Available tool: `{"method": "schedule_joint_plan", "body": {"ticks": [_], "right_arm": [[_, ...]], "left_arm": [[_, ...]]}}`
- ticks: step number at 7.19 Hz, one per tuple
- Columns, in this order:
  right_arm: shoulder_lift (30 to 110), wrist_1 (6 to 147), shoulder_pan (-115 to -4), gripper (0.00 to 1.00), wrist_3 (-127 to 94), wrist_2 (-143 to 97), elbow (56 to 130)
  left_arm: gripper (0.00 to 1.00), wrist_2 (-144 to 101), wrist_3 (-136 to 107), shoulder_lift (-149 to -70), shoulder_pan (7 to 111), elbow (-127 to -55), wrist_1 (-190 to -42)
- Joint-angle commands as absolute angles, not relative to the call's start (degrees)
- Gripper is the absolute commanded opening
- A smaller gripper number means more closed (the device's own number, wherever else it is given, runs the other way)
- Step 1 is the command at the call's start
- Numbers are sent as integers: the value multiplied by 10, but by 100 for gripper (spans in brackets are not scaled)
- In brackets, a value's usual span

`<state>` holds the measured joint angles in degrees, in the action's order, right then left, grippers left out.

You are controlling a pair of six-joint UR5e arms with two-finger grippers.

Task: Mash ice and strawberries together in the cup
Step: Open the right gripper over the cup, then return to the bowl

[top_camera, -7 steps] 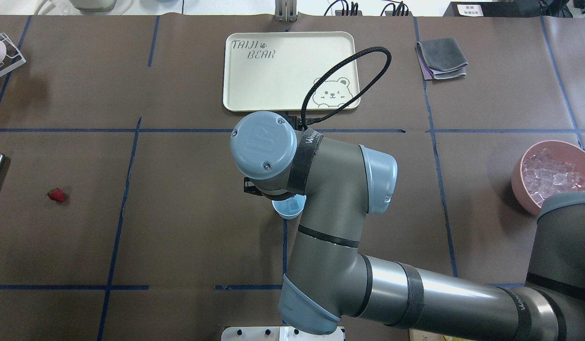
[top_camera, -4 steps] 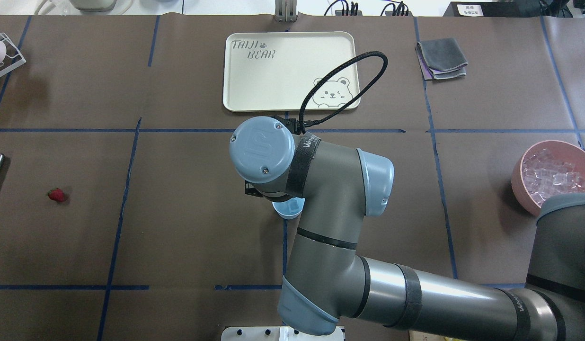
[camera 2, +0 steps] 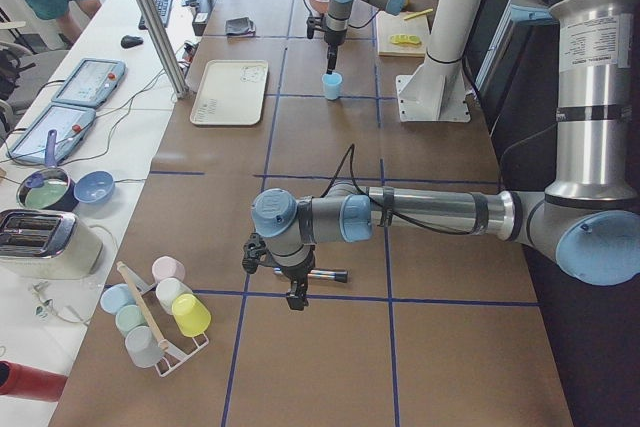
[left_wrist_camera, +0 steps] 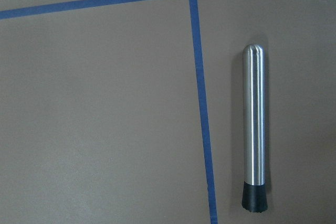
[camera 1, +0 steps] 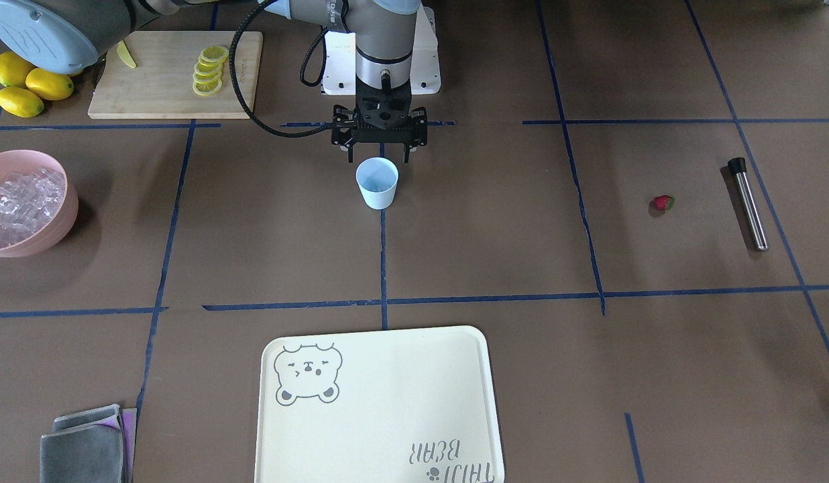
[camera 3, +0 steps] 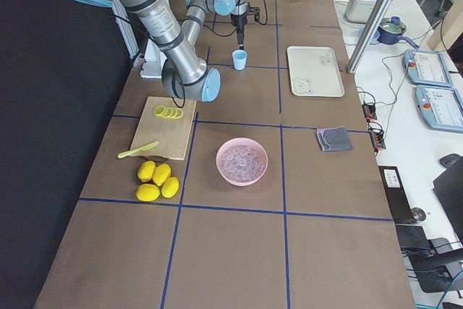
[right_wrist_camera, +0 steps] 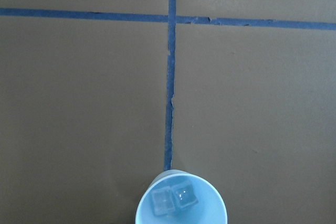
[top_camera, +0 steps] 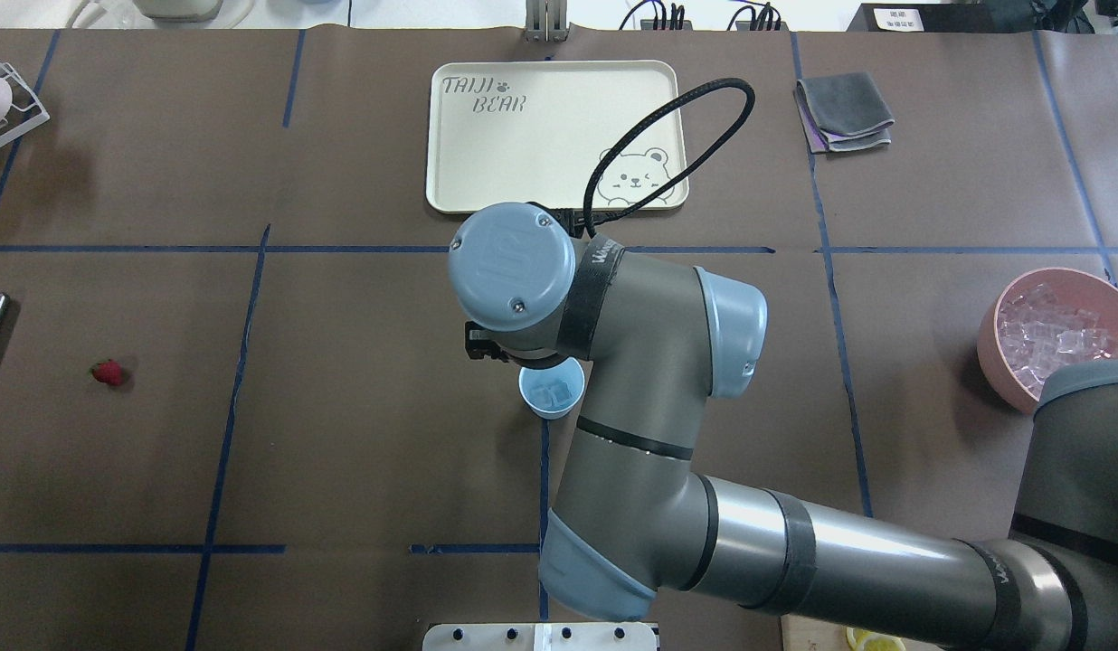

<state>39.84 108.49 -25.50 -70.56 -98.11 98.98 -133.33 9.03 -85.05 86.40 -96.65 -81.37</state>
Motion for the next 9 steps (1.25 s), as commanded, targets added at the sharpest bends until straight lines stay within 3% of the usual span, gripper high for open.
{"method": "schedule_joint_plan", "body": {"ticks": [1,3,7,9], "right_arm": [[453,1085,-336,99,-629,-1040,1039],[549,1085,-436,99,-480,-1106,1109],[733,1078,-638,99,-144,-1229,1146],[880,961,-704,99,-43,-1278,1154]], "left_arm": [[100,-1333,90,-850,864,-966,-812],[100,-1333,91,-849,864,-967,-810],[100,-1332,91,-848,864,-967,-809],[100,-1333,91,-848,864,-968,-809]]}}
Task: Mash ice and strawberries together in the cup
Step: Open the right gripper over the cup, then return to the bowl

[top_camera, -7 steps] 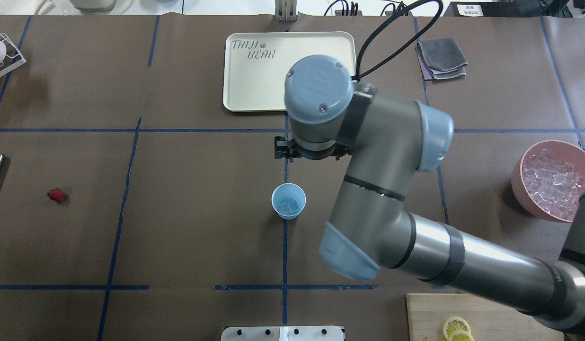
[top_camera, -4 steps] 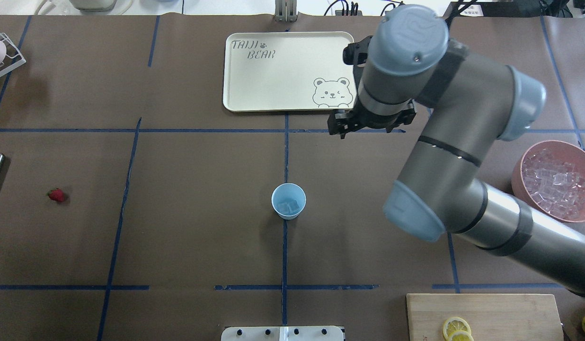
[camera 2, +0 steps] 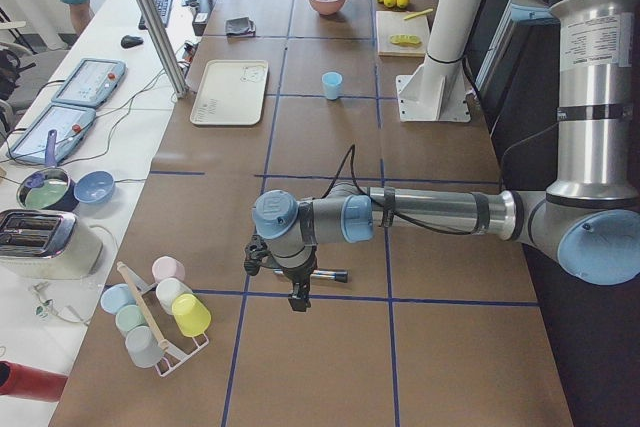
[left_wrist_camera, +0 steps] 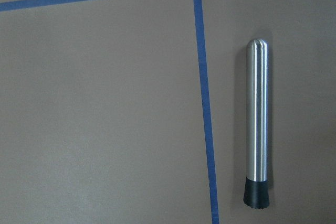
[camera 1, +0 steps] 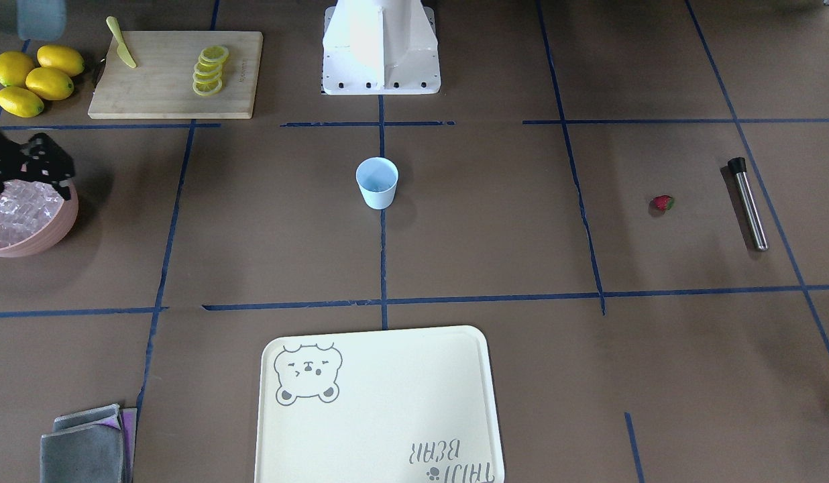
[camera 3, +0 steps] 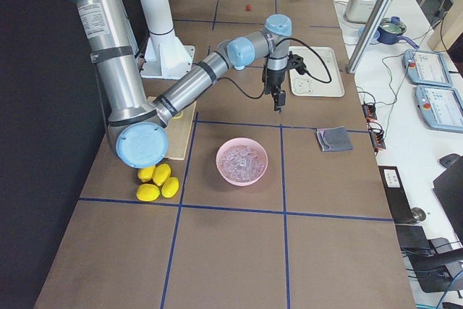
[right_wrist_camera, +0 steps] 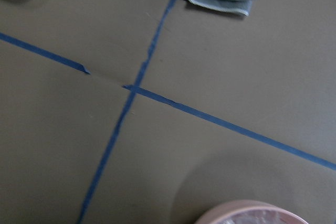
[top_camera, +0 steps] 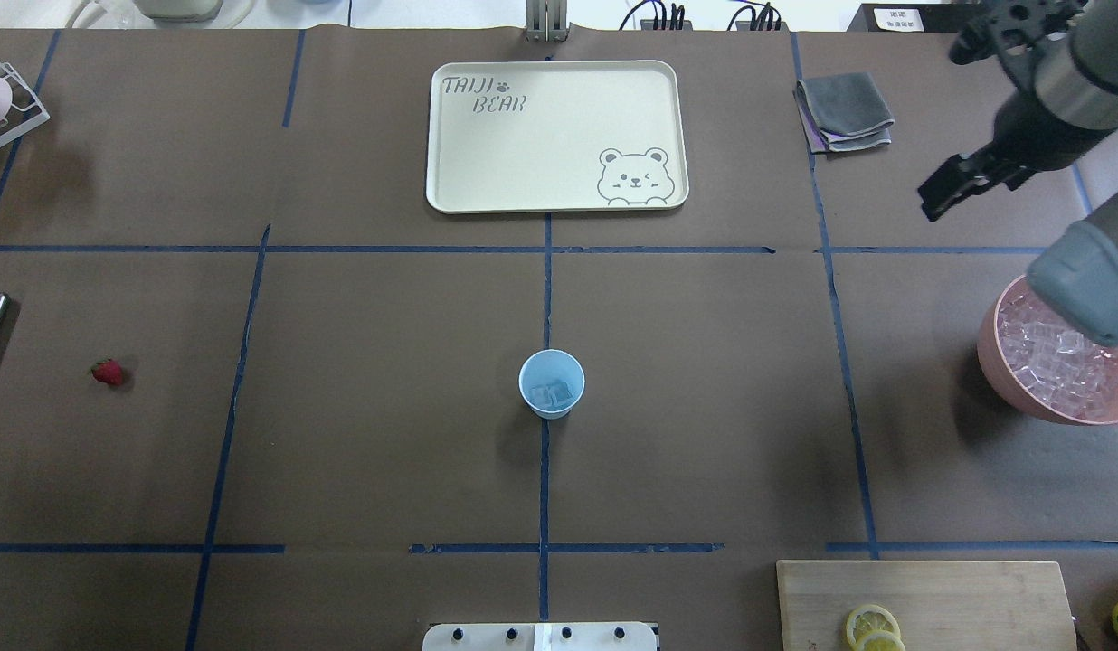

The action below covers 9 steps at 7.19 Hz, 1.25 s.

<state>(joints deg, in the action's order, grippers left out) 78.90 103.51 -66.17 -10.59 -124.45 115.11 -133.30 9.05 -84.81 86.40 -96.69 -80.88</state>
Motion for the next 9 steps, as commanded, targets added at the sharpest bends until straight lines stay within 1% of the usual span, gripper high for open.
{"method": "schedule_joint_plan", "body": {"ticks": [1,2,4,7,9], "right_arm": [[942,896,-704,99,-27,-1275,1151],[967,836,-704,98,-25,-1274,1128],[968,830,-693,96,-48,-1257,1093],[967,825,-638,94,-154,-1236,1090],[969,826,-633,86,-239,-1237,1084]], "left_arm": [[100,-1333,91,-848,864,-969,-809],[100,-1333,91,-849,863,-969,-809],[100,-1333,91,-848,864,-971,-809],[100,-1333,91,-848,864,-970,-809],[100,-1333,91,-848,864,-969,-809]]}}
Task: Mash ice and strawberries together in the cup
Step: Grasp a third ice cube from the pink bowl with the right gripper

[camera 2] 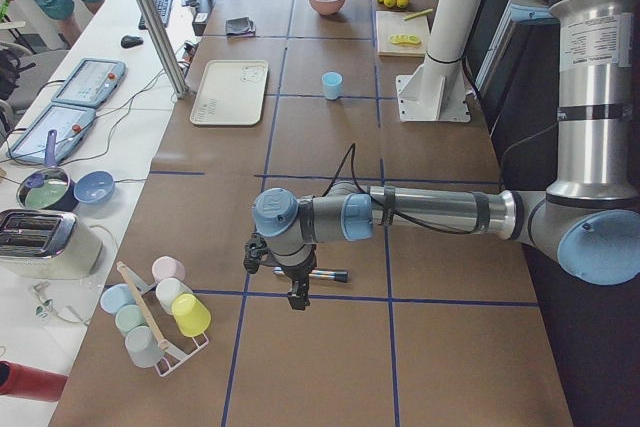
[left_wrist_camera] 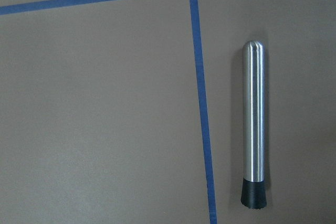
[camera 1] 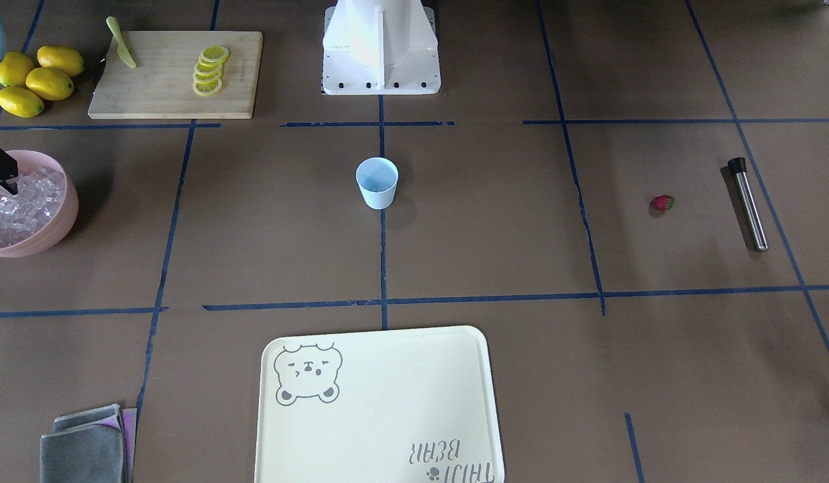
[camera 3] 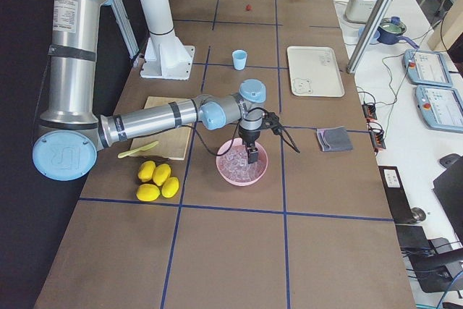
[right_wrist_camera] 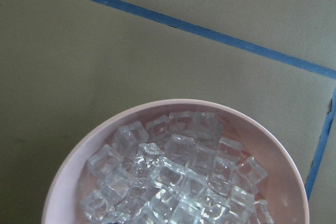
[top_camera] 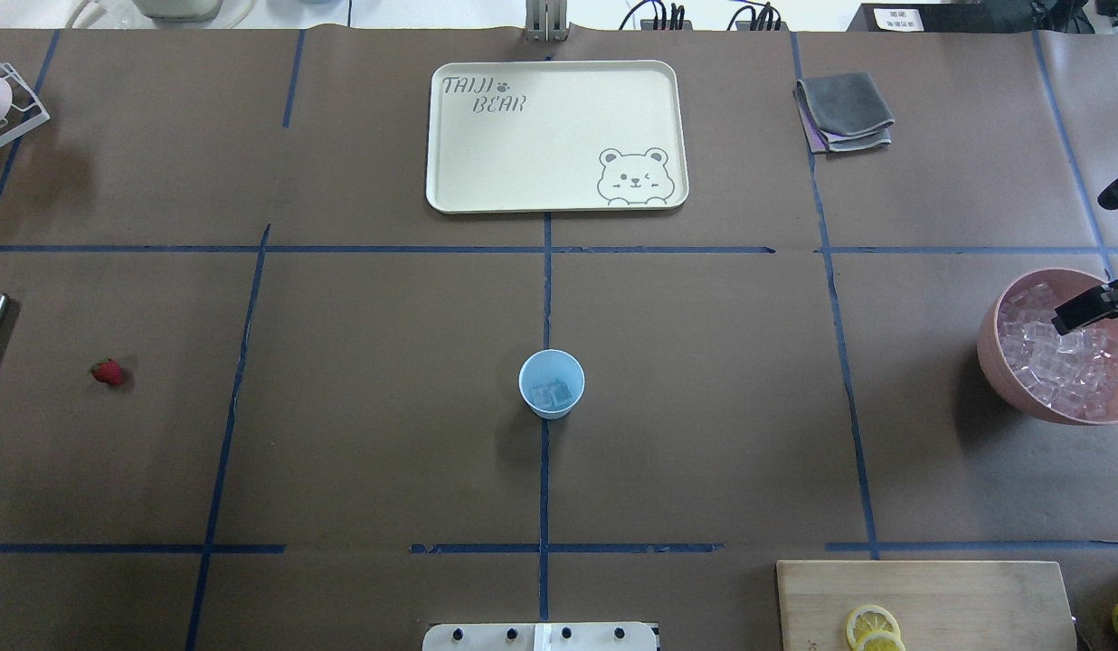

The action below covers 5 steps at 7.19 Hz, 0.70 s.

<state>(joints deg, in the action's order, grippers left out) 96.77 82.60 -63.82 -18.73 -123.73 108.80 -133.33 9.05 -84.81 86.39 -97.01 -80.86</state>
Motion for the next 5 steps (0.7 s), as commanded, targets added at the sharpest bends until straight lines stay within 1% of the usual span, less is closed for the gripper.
{"method": "schedule_joint_plan", "body": {"ticks": [1,5], "right_arm": [[969,826,-628,81,-290,-1237,1078],[969,826,-609,69,-333,-1233,1067]], "left_arm": [[100,-1333,91,-848,864,-970,-809],[100,-1333,91,-848,864,-973,-811]]}}
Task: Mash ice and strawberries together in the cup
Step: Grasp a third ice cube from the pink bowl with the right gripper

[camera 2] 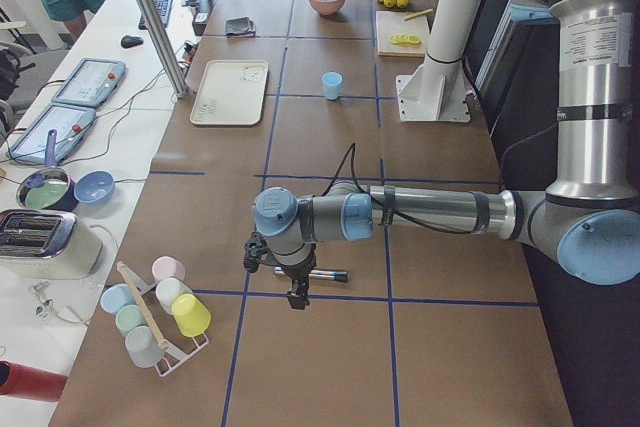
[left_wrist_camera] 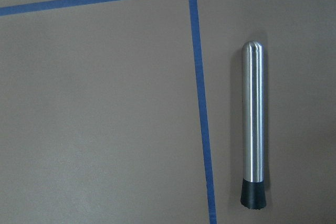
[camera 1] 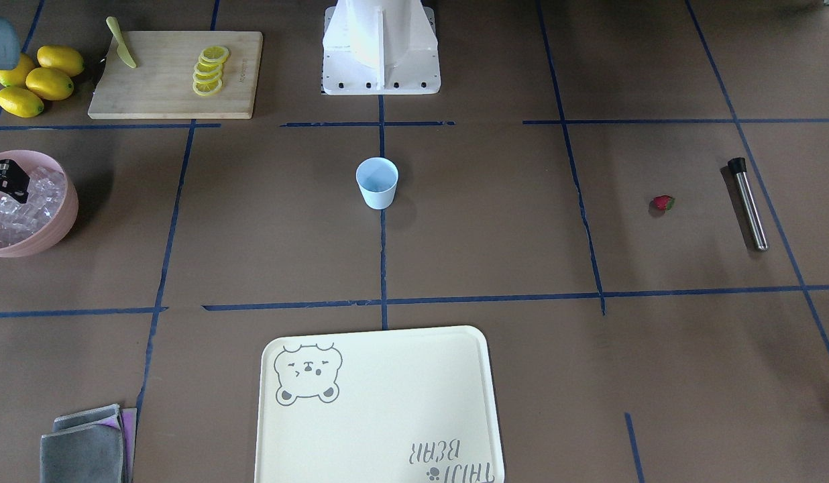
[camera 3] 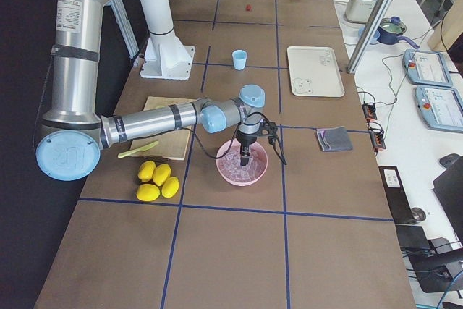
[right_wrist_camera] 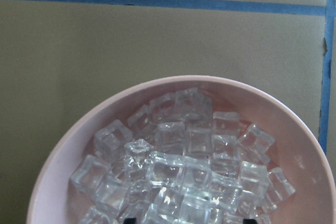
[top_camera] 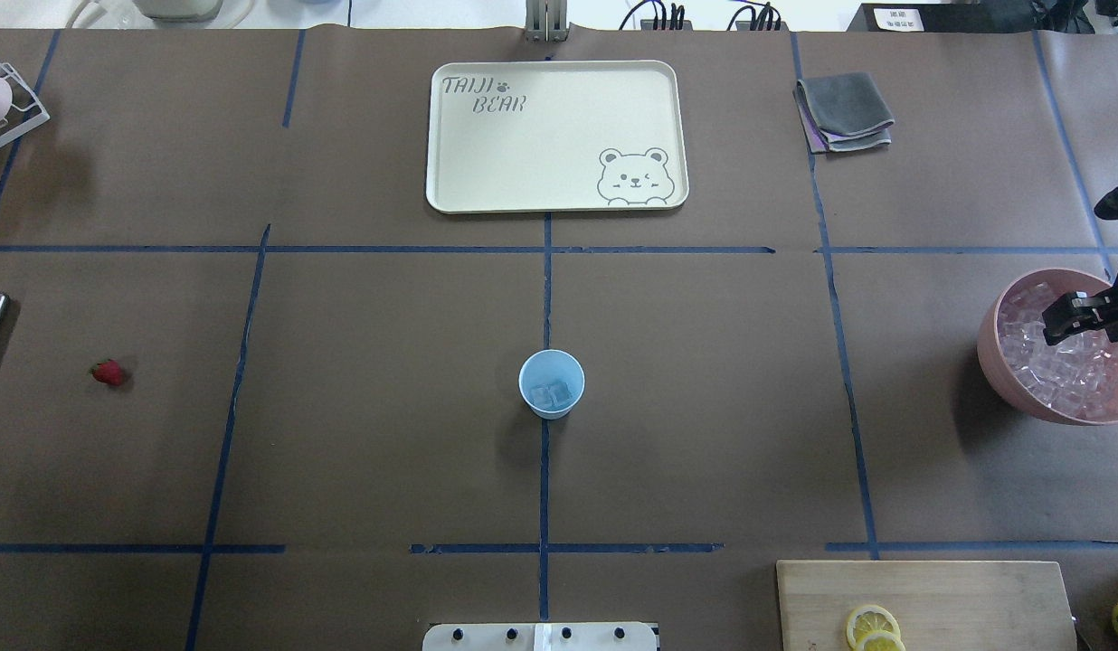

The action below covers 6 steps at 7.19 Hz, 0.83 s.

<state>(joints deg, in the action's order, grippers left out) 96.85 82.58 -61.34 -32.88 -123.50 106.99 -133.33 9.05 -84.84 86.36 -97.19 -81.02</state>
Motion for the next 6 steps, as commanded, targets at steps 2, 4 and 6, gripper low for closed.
{"method": "schedule_joint_plan", "body": {"ticks": [2,4,6], "right_arm": [[968,825,-607,66,-328,-1229,1064],[966,825,-602,61,-325,-1221,1060],[967,826,-597,58,-322,-1216,1056]], "left_arm": [[100,-1333,91,-849,863,-976,-812],[100,-1333,91,-849,864,-976,-813],[100,-1333,91,-849,864,-976,-813]]}}
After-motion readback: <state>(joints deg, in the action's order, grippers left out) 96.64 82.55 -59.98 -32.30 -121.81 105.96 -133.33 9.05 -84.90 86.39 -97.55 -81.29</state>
